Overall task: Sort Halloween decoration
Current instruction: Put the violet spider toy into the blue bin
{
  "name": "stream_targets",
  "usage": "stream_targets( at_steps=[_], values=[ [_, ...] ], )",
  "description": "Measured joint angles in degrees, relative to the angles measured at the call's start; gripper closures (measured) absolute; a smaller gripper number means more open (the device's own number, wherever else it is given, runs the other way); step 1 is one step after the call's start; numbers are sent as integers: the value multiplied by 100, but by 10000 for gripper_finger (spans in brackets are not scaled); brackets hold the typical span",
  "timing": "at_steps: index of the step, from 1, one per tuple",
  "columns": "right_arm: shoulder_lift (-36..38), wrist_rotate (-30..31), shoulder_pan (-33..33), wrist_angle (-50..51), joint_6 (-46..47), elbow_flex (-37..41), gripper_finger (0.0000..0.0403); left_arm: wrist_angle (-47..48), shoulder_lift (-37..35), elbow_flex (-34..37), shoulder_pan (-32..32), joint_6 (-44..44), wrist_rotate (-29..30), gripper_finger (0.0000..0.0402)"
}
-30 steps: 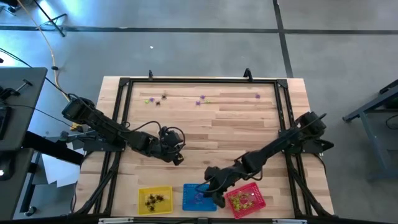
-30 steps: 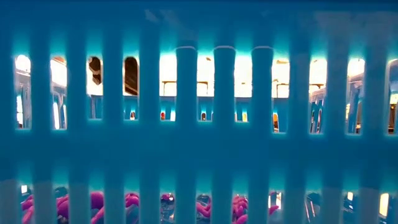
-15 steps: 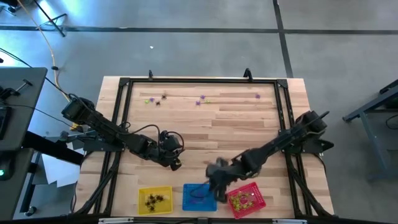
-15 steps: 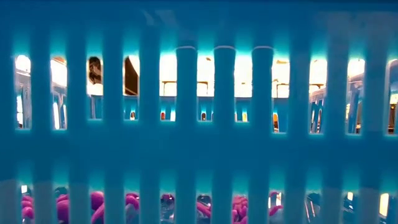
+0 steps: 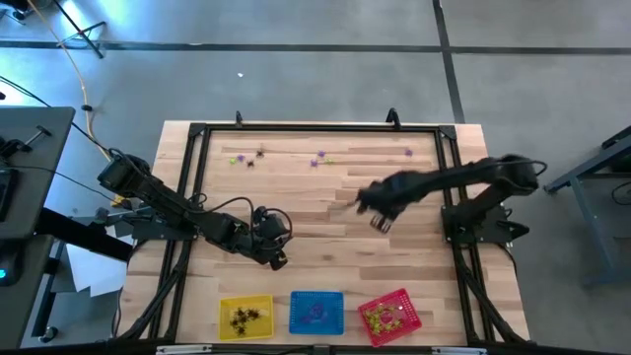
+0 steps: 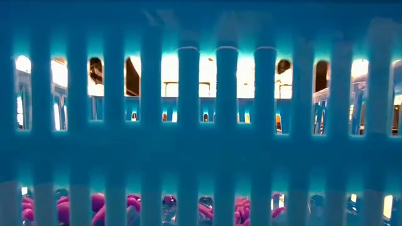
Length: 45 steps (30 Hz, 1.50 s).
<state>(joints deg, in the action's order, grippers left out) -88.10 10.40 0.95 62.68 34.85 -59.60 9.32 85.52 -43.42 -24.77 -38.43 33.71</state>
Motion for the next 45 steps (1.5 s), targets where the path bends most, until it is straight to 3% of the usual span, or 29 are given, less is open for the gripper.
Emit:
stream_targets(
  at_steps=[9, 18, 26, 45],
  values=[
    [1343, -56, 2619, -1690, -1014, 1718, 297, -2, 0, 0, 60, 119, 203, 323],
    [1268, -273, 4511, -2819, -1917, 2055, 295, -20, 0, 0, 352, 310, 302, 323],
    [893, -657, 5323, -3457, -2554, 2053, 295, -17, 0, 0, 575, 478, 302, 323],
    [-861, -687, 5530, -2727, -2693, 754, 295, -19, 0, 0, 933, 931, 300, 323]
  ],
)
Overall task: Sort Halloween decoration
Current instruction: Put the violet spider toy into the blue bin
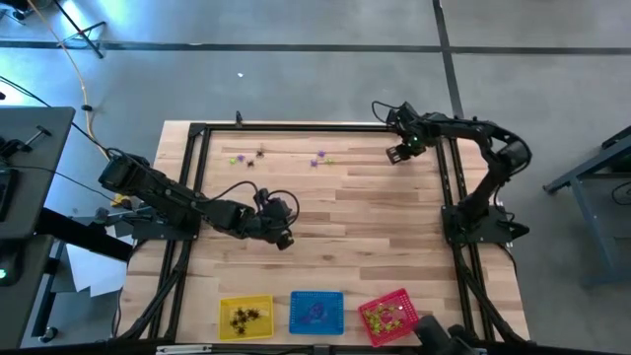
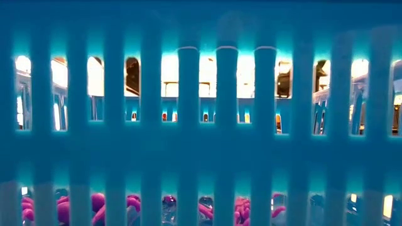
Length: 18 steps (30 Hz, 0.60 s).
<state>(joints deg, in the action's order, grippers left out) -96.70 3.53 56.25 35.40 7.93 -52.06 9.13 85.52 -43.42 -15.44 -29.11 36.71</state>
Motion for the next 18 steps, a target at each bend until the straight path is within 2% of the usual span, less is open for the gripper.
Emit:
stream_targets(
  at_steps=[6, 10, 13, 16, 18],
  values=[
    [-305, 97, -2, 307, 489, -318, 295, -1, 0, 0, 7, 130, 0, 323],
    [-363, 96, 0, 362, 463, -364, 300, 2, 0, 0, 7, 130, 0, 323],
    [-367, 91, 0, 373, 447, -361, 326, 2, 0, 0, 7, 130, 0, 323],
    [-370, 93, 2, 380, 446, -356, 377, 2, 0, 0, 5, 130, 0, 323],
    [-374, 74, 0, 384, 443, -351, 395, 2, 0, 0, 4, 130, 0, 323]
  ],
)
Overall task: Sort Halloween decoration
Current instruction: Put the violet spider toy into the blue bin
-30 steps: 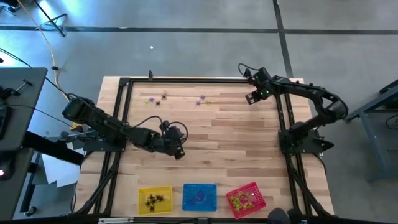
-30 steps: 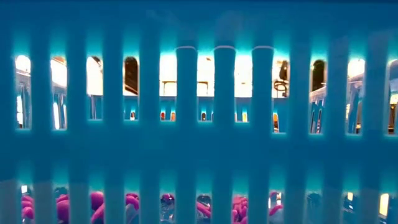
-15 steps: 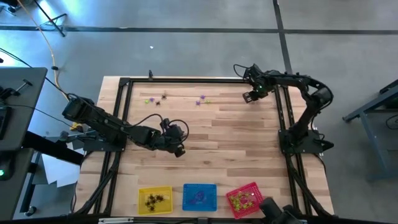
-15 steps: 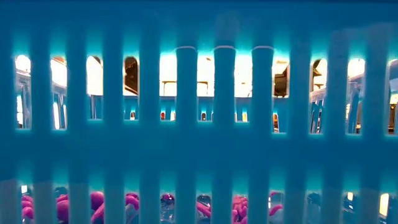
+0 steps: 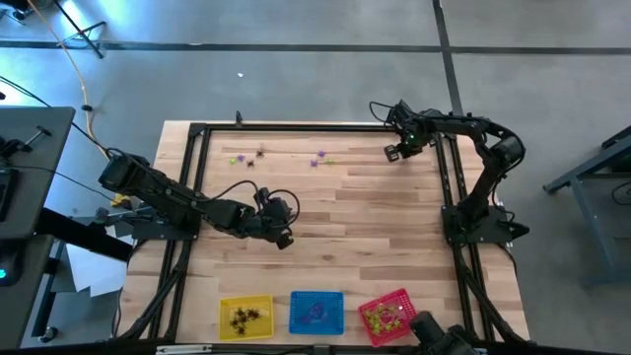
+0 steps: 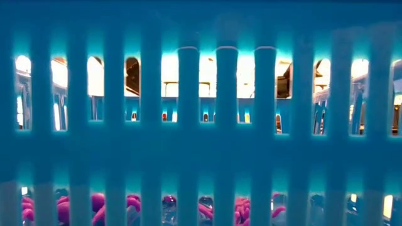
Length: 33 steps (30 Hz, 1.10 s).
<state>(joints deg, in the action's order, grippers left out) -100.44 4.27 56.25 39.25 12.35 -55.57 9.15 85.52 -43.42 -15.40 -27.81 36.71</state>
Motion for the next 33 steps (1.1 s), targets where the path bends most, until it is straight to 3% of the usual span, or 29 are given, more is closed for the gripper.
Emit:
stream_targets(
  at_steps=[12, 21, 26, 33],
  values=[
    [199, -143, 0, 281, -35, 30, 402, 0, 0, 0, 0, 0, -2, 323],
    [1085, -149, -63, 824, 107, 29, 403, 0, 0, 0, 0, -17, -4, 323],
    [1834, -590, -503, 1173, 393, 24, 403, 0, 0, 0, 0, -45, -57, 323],
    [2311, -144, -1022, 1189, 682, 15, 403, -2, 0, 0, -2, -119, -108, 323]
  ],
)
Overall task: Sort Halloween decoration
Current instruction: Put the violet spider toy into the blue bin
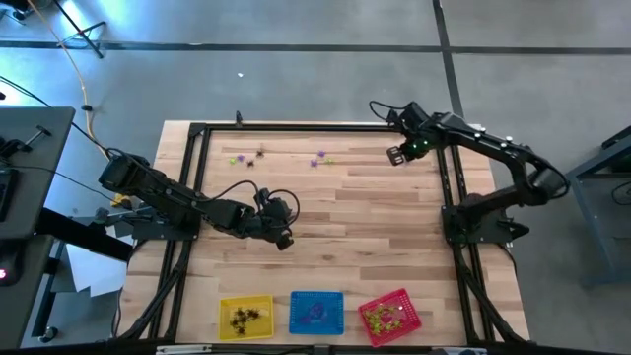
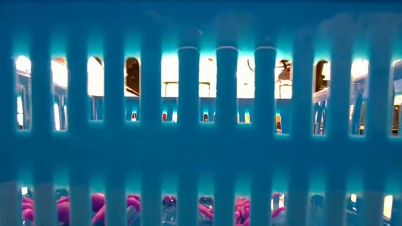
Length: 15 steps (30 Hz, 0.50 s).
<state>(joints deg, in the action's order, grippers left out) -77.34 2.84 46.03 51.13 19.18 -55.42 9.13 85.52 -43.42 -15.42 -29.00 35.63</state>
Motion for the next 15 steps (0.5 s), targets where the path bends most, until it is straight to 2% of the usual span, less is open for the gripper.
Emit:
stream_targets(
  at_steps=[15],
  values=[
    [-1137, 17, 485, -292, -722, 0, 402, 0, 0, 0, -81, -78, -201, 323]
  ],
)
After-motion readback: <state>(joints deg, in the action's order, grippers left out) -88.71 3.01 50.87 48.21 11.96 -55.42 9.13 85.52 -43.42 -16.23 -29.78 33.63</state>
